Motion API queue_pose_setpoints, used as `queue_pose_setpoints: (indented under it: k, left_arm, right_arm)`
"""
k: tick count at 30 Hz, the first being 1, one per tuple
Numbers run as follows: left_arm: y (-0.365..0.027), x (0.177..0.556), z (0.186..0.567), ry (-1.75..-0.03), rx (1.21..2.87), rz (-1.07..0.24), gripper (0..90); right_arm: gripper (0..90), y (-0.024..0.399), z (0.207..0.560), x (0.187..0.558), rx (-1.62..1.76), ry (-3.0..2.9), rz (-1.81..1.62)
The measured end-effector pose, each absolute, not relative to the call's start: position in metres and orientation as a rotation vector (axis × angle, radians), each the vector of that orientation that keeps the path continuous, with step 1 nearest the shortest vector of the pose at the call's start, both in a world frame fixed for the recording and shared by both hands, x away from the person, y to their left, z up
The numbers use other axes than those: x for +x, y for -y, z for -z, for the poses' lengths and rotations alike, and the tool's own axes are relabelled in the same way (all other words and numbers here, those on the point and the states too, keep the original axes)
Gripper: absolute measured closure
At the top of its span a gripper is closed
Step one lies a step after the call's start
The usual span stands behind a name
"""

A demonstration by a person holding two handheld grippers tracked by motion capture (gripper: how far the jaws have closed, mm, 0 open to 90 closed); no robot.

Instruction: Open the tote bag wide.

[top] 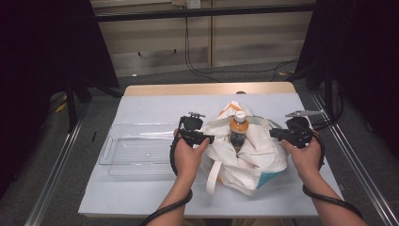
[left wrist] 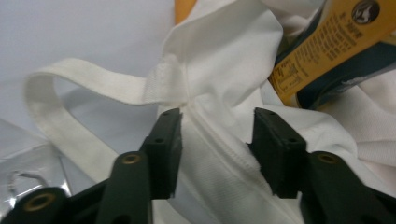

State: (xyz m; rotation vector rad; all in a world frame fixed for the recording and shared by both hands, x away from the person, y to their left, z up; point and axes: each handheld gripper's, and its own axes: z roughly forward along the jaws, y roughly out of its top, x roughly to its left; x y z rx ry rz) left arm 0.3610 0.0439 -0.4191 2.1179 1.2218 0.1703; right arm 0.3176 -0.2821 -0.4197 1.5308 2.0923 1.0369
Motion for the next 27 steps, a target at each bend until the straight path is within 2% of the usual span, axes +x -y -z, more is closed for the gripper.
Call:
queue_pose_setpoints:
  k: [5, 9, 10, 12, 18, 27]
  left_arm:
    - [-0.041, 0.361, 0.429, -1.231, 2.133, -0.17, 59.6]
    - [-0.042, 0.362, 0.436, -1.222, 2.153, -0.145, 68.6]
    - [-0.041, 0.362, 0.437, -1.223, 2.149, -0.136, 74.1]
    - [-0.041, 0.362, 0.44, -1.22, 2.166, -0.138, 77.1]
    - [-0.042, 0.362, 0.446, -1.241, 2.151, -0.136, 82.3]
    - [-0.041, 0.362, 0.447, -1.25, 2.187, -0.175, 83.9]
  right_arm:
    - [86.1, 0.279, 0.423, 0.312, 1.516, -2.12, -1.071]
    - [90.0, 0.276, 0.425, 0.309, 1.505, -2.147, -1.086]
    - [90.0, 0.276, 0.426, 0.308, 1.503, -2.152, -1.088]
    - [90.0, 0.276, 0.427, 0.308, 1.506, -2.156, -1.092]
    - [90.0, 0.277, 0.434, 0.307, 1.518, -2.162, -1.098]
    - [90.0, 0.278, 0.455, 0.305, 1.533, -2.186, -1.043]
